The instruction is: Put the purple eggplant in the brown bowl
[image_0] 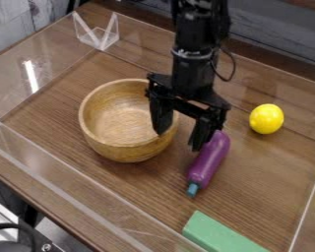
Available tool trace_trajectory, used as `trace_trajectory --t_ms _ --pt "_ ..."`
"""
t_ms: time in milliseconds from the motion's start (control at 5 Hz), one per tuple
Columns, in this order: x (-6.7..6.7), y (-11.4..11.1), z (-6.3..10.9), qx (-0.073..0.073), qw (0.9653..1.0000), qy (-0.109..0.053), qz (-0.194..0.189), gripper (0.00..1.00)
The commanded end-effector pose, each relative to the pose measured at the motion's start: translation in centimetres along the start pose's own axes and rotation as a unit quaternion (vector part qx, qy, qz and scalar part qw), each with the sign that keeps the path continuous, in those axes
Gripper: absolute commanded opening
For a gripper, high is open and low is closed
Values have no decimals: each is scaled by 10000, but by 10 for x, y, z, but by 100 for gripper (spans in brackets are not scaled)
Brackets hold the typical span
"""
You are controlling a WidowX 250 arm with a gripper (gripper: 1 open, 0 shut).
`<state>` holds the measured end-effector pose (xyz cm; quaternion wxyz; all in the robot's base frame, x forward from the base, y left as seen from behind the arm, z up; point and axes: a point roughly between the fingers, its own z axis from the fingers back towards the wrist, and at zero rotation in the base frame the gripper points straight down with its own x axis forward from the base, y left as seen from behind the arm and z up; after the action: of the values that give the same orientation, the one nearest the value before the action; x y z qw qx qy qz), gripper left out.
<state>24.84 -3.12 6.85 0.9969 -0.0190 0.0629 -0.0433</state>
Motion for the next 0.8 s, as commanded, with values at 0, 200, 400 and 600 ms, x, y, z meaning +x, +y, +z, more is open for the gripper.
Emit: trace_trajectory --t_ms 0,200,400,600 --pt "4 -7 7 -48 9994 -341 -62 100" --pt "5 -11 0 -81 9992 -376 -76 100" --pt "8 -14 -9 -99 9991 -397 -102 100" --pt "9 -15 -17 -101 9991 -385 -110 100"
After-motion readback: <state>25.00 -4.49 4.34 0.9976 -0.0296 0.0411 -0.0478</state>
